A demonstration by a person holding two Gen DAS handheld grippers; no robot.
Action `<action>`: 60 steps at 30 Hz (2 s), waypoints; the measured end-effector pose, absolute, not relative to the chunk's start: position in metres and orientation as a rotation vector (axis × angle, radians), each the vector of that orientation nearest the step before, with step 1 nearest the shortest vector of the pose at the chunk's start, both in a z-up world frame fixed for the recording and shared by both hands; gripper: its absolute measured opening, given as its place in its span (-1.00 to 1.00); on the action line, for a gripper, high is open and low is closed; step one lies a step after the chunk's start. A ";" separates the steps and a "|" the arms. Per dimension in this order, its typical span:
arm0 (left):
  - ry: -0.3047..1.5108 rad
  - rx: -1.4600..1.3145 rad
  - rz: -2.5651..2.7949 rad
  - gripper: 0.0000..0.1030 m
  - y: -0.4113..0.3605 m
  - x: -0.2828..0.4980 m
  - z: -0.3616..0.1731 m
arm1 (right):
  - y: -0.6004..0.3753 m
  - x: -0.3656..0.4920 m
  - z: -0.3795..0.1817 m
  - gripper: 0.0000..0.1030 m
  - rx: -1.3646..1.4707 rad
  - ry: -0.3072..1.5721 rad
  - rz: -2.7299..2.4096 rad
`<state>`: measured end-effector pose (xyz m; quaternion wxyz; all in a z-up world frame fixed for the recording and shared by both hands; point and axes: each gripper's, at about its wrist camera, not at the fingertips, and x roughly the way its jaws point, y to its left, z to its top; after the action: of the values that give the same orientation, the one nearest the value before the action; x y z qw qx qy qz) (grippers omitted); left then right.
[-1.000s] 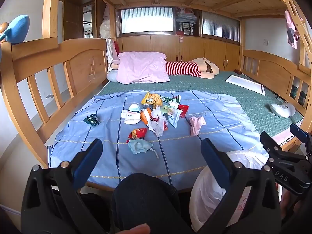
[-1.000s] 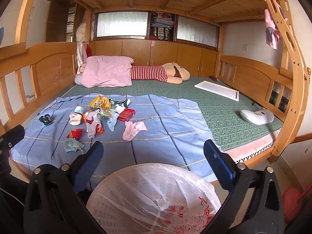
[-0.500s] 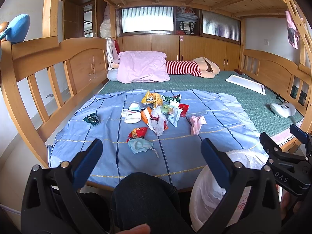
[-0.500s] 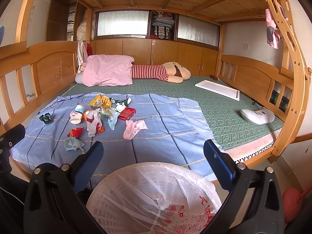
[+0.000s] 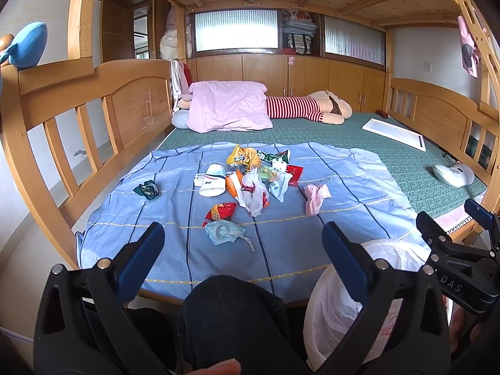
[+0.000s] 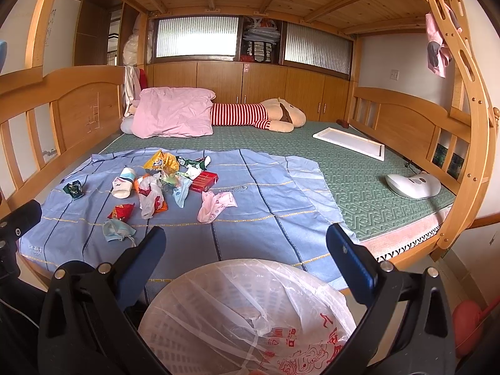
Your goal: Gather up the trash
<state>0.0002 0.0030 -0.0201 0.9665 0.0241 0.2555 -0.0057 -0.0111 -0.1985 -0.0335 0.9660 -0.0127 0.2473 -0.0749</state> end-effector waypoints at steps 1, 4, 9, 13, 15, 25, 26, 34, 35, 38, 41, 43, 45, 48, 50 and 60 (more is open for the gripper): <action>0.517 0.048 -0.010 0.94 0.002 0.001 -0.017 | -0.199 -0.011 -0.034 0.94 -0.025 0.500 -0.151; 0.517 0.047 -0.009 0.94 0.003 0.001 -0.020 | -0.198 -0.010 -0.035 0.94 -0.025 0.504 -0.151; 0.518 0.048 -0.011 0.94 0.002 0.001 -0.018 | -0.196 -0.010 -0.037 0.94 -0.027 0.504 -0.151; 0.519 0.050 -0.011 0.94 0.002 0.000 -0.022 | -0.197 -0.010 -0.037 0.94 -0.025 0.506 -0.150; 0.519 0.051 -0.011 0.94 0.002 -0.002 -0.024 | -0.195 -0.009 -0.039 0.94 -0.024 0.507 -0.151; 0.522 0.049 -0.011 0.94 0.003 0.001 -0.022 | -0.196 -0.009 -0.039 0.94 -0.023 0.508 -0.149; 0.522 0.049 -0.011 0.94 0.003 0.001 -0.022 | -0.197 -0.009 -0.038 0.94 -0.023 0.507 -0.149; 0.523 0.050 -0.012 0.94 0.004 0.001 -0.023 | -0.196 -0.009 -0.039 0.94 -0.022 0.508 -0.149; 0.524 0.050 -0.012 0.94 0.004 0.001 -0.023 | -0.196 -0.010 -0.039 0.94 -0.021 0.508 -0.148; 0.524 0.051 -0.011 0.94 0.004 0.000 -0.025 | -0.196 -0.009 -0.039 0.94 -0.022 0.509 -0.148; 0.525 0.051 -0.011 0.94 0.003 0.000 -0.025 | -0.196 -0.009 -0.040 0.94 -0.021 0.509 -0.148; 0.526 0.052 -0.011 0.94 0.003 -0.001 -0.026 | -0.196 -0.010 -0.041 0.94 -0.021 0.510 -0.148; 0.526 0.052 -0.011 0.94 0.003 0.000 -0.025 | -0.195 -0.010 -0.042 0.94 -0.021 0.511 -0.147; 0.527 0.052 -0.011 0.94 0.003 0.000 -0.025 | -0.194 -0.010 -0.043 0.94 -0.019 0.512 -0.146; 0.528 0.053 -0.011 0.94 0.003 0.000 -0.026 | -0.194 -0.011 -0.044 0.94 -0.020 0.512 -0.146; 0.541 0.057 -0.013 0.94 0.000 0.000 -0.025 | -0.195 -0.009 -0.043 0.94 -0.019 0.513 -0.146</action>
<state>-0.0005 -0.0003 -0.0251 0.9632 0.0280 0.2671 -0.0065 -0.0094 -0.1945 -0.0432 0.9646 -0.0092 0.2535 -0.0721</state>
